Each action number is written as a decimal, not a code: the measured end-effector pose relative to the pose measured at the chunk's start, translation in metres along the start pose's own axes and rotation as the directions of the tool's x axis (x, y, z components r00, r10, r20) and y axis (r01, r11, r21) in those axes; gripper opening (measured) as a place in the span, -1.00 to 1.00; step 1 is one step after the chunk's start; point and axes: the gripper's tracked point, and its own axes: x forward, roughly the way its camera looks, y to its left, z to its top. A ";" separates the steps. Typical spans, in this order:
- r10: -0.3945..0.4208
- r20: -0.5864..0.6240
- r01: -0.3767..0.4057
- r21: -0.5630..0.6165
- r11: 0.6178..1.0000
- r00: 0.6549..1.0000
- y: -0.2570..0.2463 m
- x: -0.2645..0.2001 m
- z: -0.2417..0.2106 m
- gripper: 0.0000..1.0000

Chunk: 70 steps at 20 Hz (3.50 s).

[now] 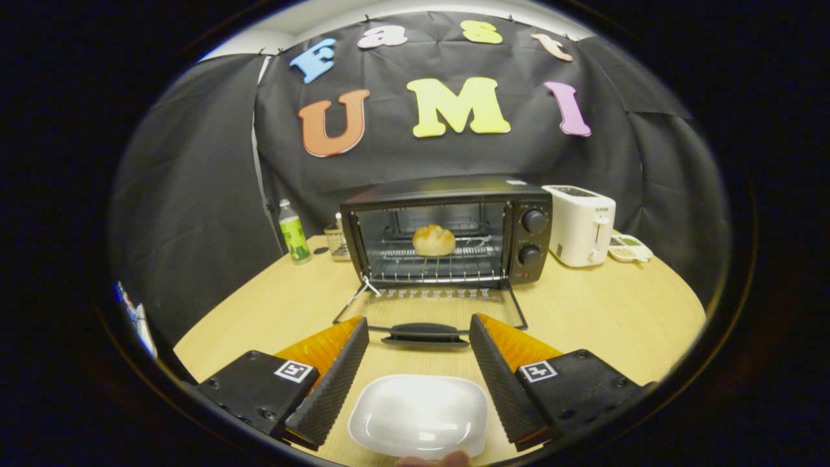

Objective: Open the toaster oven, put the food inside, and close the toaster oven door.

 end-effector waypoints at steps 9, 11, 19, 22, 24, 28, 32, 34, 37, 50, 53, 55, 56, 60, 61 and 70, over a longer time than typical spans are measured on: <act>-0.061 -0.175 0.058 -0.023 0.998 0.983 -0.006 0.040 -0.055 1.00; -0.078 -0.193 0.072 -0.038 0.997 0.978 -0.008 0.049 -0.057 1.00; -0.101 -0.291 0.083 -0.074 0.994 0.951 -0.007 0.076 -0.077 1.00; -0.104 -0.301 0.088 -0.066 0.994 0.948 -0.005 0.077 -0.076 1.00; -0.106 -0.306 0.090 -0.067 0.994 0.946 -0.005 0.077 -0.076 1.00; -0.109 -0.312 0.098 -0.050 0.994 0.944 -0.004 0.073 -0.068 1.00; -0.110 -0.274 0.100 -0.048 0.994 0.955 -0.003 0.066 -0.049 1.00; -0.113 -0.222 0.102 -0.060 0.993 0.968 -0.003 0.062 -0.033 1.00; -0.105 -0.161 0.100 -0.041 0.994 0.981 0.000 0.060 -0.011 1.00; -0.131 0.090 0.134 -0.025 0.991 0.987 -0.006 0.046 0.099 1.00; -0.129 0.174 0.132 -0.002 0.991 0.976 -0.005 0.009 0.129 1.00; -0.132 0.231 0.138 -0.009 0.990 0.964 -0.003 -0.023 0.151 1.00; -0.131 0.265 0.139 -0.012 0.990 0.955 -0.002 -0.041 0.164 1.00; -0.160 0.373 0.168 0.011 0.986 0.914 0.001 -0.124 0.212 1.00; -0.163 0.395 0.171 0.014 0.985 0.904 0.004 -0.143 0.221 1.00; -0.122 0.470 0.149 -0.019 0.989 0.874 0.040 -0.262 0.242 1.00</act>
